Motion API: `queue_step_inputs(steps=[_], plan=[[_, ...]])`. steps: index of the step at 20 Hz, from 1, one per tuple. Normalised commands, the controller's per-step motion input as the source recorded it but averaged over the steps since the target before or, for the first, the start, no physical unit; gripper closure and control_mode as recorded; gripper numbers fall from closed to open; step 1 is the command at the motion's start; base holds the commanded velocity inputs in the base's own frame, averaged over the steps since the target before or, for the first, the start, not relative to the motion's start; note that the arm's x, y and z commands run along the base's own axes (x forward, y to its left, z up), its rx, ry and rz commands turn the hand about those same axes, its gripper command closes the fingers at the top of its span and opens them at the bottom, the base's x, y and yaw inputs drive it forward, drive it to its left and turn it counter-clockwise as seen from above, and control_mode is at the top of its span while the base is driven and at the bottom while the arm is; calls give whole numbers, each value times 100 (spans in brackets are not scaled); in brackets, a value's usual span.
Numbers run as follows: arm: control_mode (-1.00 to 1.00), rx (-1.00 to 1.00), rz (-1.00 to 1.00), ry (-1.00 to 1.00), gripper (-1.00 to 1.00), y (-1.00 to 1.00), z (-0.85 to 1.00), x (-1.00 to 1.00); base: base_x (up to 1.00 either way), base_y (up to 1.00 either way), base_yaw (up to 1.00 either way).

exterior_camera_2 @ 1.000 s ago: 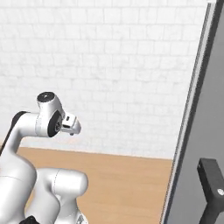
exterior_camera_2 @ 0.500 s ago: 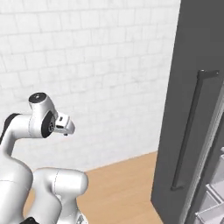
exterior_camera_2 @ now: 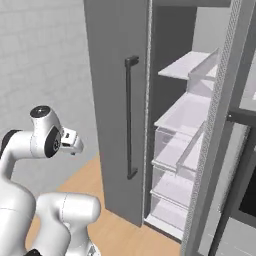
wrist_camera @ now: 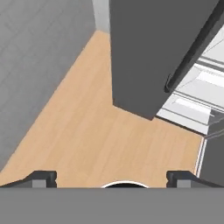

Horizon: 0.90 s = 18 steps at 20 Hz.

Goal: Place one lemon and one steak in each tupperware on the nearby counter, to pack two identical lunches.

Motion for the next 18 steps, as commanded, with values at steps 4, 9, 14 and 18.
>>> queue_step_inputs(steps=[4, 9, 14, 18], plan=[[100, 0, 0, 0, -100, 0, 0, 0, 23, 17, -99], [100, 0, 0, 0, -100, 0, 0, 0, 32, 9, -52], [100, 0, 0, 0, -100, 0, 0, 0, 65, -14, -4], [100, 0, 0, 0, -100, 0, 0, 0, 73, -63, -12]])
